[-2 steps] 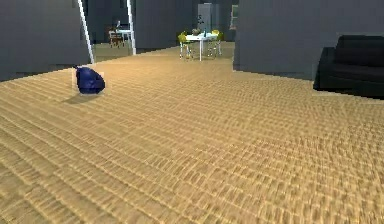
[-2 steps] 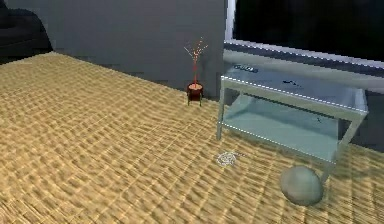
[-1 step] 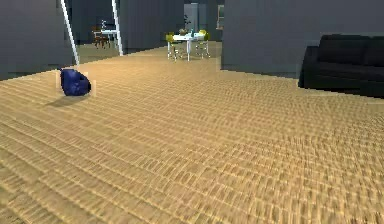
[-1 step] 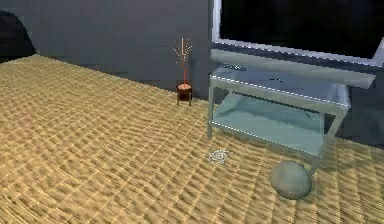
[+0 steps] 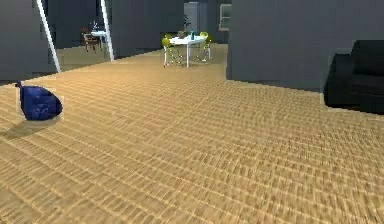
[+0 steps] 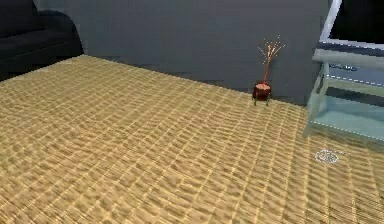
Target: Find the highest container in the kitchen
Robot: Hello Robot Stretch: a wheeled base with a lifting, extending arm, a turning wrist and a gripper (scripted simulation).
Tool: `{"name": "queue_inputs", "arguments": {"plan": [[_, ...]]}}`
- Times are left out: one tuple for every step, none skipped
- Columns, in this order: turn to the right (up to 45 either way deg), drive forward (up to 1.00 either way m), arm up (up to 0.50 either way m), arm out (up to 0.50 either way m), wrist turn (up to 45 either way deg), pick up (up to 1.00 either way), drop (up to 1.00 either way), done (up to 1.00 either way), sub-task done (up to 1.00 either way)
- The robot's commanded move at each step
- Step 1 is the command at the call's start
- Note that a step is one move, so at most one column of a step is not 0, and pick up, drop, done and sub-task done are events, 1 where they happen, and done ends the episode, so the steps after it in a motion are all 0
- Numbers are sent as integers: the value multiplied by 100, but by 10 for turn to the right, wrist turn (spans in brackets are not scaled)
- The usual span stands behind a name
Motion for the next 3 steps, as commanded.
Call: {"name": "queue_inputs", "arguments": {"plan": [[0,100,0,0,0,0,0,0,0],[30,0,0,0,0,0,0,0,0],[0,100,0,0,0,0,0,0,0]]}}
